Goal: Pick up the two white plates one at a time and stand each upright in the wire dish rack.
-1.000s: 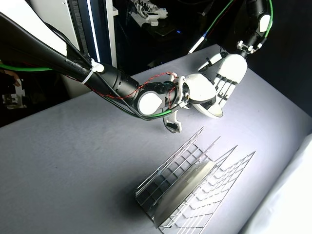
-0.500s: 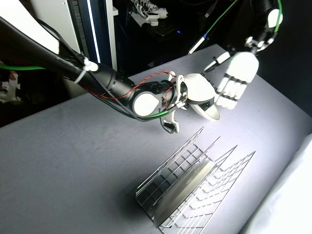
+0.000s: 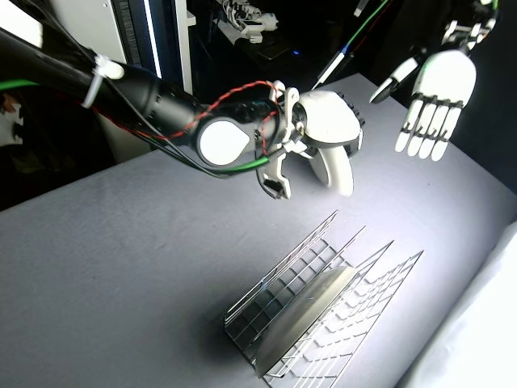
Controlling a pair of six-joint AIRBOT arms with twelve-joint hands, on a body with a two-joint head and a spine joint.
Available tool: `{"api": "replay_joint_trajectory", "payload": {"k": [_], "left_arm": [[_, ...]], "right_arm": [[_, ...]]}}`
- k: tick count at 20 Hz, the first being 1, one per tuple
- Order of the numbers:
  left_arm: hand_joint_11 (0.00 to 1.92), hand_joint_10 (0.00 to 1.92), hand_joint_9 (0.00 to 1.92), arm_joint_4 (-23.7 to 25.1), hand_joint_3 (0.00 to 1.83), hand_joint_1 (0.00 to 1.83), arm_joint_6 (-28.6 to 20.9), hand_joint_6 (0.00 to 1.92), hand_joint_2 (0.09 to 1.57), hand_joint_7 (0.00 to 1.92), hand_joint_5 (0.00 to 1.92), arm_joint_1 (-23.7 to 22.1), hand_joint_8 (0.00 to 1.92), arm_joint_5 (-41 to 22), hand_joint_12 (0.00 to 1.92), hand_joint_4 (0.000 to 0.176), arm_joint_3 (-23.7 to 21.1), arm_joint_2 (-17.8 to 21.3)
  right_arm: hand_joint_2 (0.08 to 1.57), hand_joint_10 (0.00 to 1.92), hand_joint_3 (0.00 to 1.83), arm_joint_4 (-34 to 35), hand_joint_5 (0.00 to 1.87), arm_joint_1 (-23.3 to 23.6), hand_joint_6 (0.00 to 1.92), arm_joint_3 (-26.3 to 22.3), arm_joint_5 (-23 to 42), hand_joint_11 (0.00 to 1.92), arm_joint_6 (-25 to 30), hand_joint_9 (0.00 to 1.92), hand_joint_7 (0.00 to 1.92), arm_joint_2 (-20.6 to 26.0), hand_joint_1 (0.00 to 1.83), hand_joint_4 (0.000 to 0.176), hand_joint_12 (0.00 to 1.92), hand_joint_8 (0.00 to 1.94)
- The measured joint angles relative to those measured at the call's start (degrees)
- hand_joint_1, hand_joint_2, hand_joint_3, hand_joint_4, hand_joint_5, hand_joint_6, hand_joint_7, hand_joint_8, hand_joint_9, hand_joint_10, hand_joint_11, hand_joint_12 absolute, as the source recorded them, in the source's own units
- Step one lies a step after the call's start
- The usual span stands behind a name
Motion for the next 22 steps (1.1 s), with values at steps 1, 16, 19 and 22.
{"api": "replay_joint_trajectory", "payload": {"k": [1,16,19,22], "left_arm": [[0.00,0.00,0.00,0.3,0.00,0.00,-1.5,0.00,1.10,0.00,0.00,-1.3,0.00,-0.3,0.00,0.000,0.0,0.6],[0.00,0.00,0.00,0.1,0.00,0.00,-2.5,0.00,1.09,0.00,0.00,4.1,0.00,1.0,0.00,0.000,-2.5,1.4],[0.00,0.00,0.00,-1.1,0.00,0.00,-2.8,0.00,1.10,0.00,0.00,5.1,0.00,1.3,0.00,0.000,-2.7,0.9],[0.00,0.00,0.00,-2.6,0.00,0.00,-3.0,0.00,1.09,0.00,0.00,5.1,0.00,2.0,0.00,0.000,-3.0,0.8]], "right_arm": [[1.09,1.09,0.00,1.4,0.92,0.2,1.01,-0.8,0.0,0.93,0.0,0.98,1.06,0.7,1.38,0.000,1.16,0.83],[1.09,1.00,0.00,37.1,0.91,7.6,1.02,-6.3,-5.0,0.89,0.3,0.98,1.02,6.9,1.47,0.000,1.42,0.81],[1.09,0.96,0.00,45.3,0.89,9.2,1.02,-6.1,-5.8,0.90,0.3,0.99,1.02,7.4,1.49,0.000,1.47,0.80],[1.08,0.93,0.00,50.4,0.90,9.7,1.00,-5.5,-6.6,0.91,0.3,1.01,1.07,7.5,1.49,0.000,1.46,0.71]]}}
